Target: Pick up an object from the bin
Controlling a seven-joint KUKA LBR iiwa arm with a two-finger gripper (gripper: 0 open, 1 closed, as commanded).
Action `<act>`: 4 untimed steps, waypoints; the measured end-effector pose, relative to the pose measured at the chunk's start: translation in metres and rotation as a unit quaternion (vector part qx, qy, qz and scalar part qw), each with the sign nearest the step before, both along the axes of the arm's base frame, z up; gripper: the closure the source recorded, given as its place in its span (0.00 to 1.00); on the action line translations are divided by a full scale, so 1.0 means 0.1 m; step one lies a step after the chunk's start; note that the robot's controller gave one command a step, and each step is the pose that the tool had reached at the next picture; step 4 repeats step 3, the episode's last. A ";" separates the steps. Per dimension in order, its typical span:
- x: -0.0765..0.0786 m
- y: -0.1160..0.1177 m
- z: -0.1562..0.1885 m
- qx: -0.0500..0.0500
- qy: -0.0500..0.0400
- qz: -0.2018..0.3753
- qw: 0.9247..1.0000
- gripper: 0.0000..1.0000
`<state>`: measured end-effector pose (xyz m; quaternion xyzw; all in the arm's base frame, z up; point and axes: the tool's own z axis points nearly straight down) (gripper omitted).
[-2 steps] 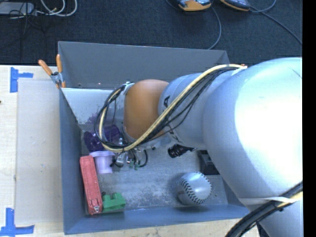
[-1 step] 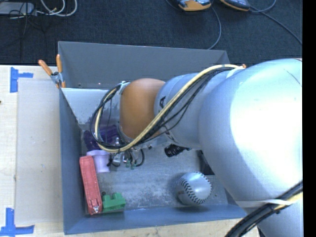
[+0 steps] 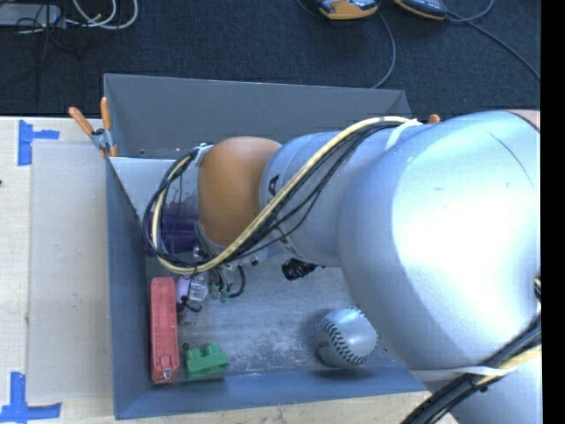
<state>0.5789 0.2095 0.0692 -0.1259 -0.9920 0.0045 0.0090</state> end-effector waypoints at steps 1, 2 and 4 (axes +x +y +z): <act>0.02 0.00 0.00 0.001 -0.005 -0.001 1.000 1.00; 0.02 0.00 0.00 0.001 -0.005 -0.002 1.000 1.00; 0.02 0.00 0.00 0.001 -0.005 -0.002 1.000 1.00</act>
Offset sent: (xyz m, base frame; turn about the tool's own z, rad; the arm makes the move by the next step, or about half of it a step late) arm 0.0000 0.0000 0.0000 0.0000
